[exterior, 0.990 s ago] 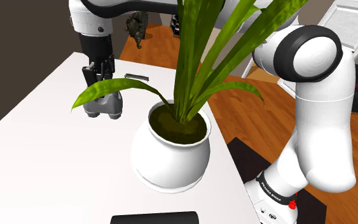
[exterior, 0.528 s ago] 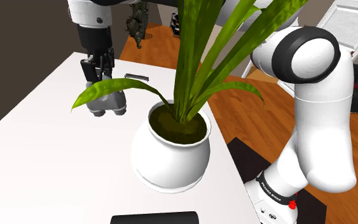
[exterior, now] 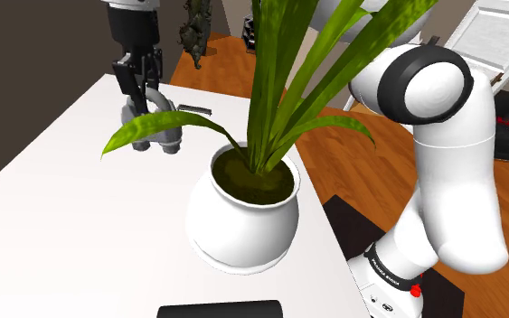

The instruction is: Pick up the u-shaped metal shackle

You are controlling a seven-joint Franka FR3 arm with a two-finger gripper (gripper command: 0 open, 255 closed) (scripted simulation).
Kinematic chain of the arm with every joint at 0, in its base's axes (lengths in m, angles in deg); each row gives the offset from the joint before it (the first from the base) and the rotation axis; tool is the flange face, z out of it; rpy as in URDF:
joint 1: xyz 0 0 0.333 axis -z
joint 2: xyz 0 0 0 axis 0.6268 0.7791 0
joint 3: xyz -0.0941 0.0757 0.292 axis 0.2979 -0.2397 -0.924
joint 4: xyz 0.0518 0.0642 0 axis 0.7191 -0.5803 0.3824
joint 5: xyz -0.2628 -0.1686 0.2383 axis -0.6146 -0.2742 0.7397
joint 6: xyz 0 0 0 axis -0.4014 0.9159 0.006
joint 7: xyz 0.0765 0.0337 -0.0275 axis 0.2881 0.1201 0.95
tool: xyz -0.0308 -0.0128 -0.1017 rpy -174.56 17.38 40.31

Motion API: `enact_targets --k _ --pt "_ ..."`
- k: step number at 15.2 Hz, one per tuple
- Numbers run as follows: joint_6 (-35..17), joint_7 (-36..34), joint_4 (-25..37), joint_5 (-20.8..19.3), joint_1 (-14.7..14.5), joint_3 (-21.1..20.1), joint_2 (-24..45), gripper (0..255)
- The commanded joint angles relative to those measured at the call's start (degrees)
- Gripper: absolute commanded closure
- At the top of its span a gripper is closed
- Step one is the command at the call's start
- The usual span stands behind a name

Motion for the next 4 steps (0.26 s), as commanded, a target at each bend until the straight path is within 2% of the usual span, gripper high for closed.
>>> enact_targets --k 1,2,4 --pt "2.7 0.1 4.4 -0.4 -0.8 0.2 1.6 255" --pt "4.2 0.2 6.8 -0.6 -1.3 0.3 2.5 255" --pt "4.4 0.2 7.2 -0.6 -1.4 0.3 2.7 255"
